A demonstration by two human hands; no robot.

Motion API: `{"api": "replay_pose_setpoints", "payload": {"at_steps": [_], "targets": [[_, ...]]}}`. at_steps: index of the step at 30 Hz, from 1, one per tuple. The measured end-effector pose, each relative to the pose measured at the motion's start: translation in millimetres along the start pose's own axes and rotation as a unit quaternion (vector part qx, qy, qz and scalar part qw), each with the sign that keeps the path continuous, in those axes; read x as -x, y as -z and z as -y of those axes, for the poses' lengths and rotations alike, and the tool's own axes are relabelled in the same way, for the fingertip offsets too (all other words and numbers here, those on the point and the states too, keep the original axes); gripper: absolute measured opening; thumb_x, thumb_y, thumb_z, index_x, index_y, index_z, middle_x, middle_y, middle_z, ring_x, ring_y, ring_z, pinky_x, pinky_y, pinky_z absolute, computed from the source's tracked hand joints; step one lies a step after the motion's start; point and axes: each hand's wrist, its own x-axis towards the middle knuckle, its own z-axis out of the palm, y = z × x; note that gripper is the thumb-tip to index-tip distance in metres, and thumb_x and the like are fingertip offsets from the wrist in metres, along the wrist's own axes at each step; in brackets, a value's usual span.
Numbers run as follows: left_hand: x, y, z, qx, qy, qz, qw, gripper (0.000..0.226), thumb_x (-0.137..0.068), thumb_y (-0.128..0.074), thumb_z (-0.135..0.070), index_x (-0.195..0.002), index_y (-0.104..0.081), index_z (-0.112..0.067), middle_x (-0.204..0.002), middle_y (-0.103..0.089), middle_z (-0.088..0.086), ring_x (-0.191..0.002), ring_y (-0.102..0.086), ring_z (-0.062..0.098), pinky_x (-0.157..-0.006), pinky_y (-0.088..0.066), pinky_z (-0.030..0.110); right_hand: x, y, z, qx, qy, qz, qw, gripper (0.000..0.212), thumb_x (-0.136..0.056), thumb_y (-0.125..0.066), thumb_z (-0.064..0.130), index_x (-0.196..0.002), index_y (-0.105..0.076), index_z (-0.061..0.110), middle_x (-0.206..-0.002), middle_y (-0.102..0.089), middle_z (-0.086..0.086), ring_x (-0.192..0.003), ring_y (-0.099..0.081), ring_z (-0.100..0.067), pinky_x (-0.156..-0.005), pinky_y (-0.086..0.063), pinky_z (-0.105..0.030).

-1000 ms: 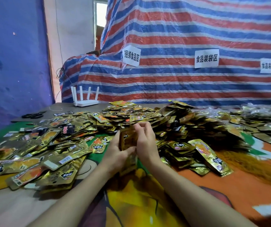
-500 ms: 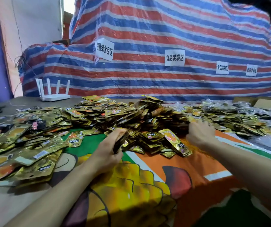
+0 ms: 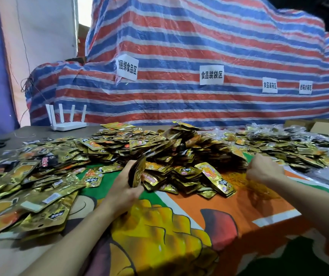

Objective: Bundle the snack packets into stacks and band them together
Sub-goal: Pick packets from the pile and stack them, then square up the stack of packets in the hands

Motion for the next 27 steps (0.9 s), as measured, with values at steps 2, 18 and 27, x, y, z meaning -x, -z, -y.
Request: {"api": "replay_pose_setpoints", "payload": {"at_steps": [2,18,27], "targets": [[0,0,2,-0.012,0.006,-0.006,1.0,0.024,-0.067,-0.055,-0.008,-0.089,-0.055,-0.017,-0.079,-0.056,0.015,-0.068,-0.052,0.028,-0.059,-0.04,0.036,-1,3,4,-0.025,-0.011,0.015,1.0,0.007,-0.084,-0.064,0.012,-0.09,-0.068,0.01,-0.084,-0.066,-0.007,-0.079,-0.063,-0.027,-0.07,-0.046,-0.032],[1,0,-8,-0.038,0.04,-0.012,0.998,0.022,-0.069,-0.055,-0.01,-0.09,-0.055,-0.007,-0.082,-0.057,0.024,-0.074,-0.052,0.031,-0.066,-0.042,0.04,-7,5,15,-0.104,-0.025,0.002,0.994,0.009,-0.082,-0.061,0.005,-0.073,-0.06,0.004,-0.069,-0.059,-0.009,-0.063,-0.054,-0.026,-0.06,-0.04,-0.03],[-3,5,-16,0.088,0.146,-0.094,0.981,0.044,-0.058,-0.058,-0.009,-0.1,-0.068,-0.01,-0.091,-0.068,0.021,-0.076,-0.066,0.017,-0.068,-0.05,0.033,11,15,73,-0.301,0.151,-0.059,0.94,0.01,-0.088,-0.078,0.021,-0.098,-0.078,0.018,-0.097,-0.074,-0.001,-0.089,-0.067,-0.018,-0.083,-0.057,-0.039]]}}
